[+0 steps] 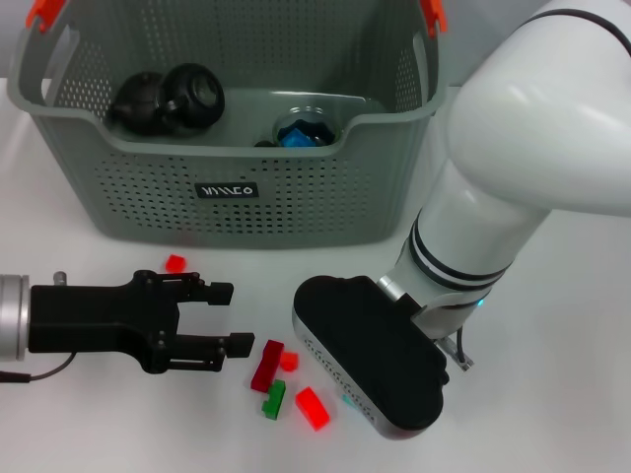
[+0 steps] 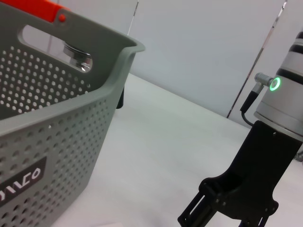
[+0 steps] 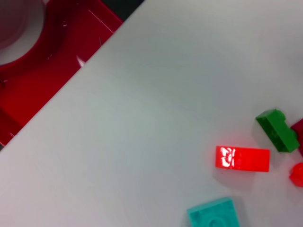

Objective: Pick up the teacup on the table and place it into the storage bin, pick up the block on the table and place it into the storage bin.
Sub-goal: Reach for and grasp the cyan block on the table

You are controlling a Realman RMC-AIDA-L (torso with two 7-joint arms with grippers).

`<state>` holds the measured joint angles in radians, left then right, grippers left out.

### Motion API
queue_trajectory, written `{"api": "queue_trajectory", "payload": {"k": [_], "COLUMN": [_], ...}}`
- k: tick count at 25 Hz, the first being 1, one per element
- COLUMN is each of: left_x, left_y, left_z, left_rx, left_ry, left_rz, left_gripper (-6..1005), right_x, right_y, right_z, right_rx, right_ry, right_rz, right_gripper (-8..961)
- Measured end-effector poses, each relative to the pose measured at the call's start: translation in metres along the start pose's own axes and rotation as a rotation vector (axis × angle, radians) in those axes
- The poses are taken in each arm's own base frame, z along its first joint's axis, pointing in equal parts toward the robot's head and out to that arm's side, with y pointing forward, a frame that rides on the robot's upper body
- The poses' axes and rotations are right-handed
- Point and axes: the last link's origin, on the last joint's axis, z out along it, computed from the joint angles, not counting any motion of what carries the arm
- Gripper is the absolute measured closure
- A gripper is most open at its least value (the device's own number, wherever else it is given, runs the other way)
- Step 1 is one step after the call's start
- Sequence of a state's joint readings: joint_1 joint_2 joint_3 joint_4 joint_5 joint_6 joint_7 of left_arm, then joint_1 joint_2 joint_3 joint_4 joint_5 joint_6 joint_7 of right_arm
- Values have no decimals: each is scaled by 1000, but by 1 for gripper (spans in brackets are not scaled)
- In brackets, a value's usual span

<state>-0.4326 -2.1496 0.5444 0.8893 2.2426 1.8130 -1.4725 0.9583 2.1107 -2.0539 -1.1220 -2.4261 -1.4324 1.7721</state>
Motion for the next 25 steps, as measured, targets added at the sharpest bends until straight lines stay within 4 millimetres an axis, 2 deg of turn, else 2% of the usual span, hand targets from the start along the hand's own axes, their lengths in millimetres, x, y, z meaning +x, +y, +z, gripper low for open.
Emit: {"api": "queue_trajectory", "payload": {"k": [14,25], "left_x": [1,0], "left_y": [-3,-3], "left_z": [-4,-5], "left_rx": [13,19], "left_ry": [2,3], "left_rz": [2,-3], "left_gripper": [218,217], "right_x": [-5,-5], "right_y": [-1,-1], "right_z": [15,18], "right_rx": [21,22], "right_ry": [-10,-13], "right_rz": [-37,-33], "right_gripper": [44,54]}}
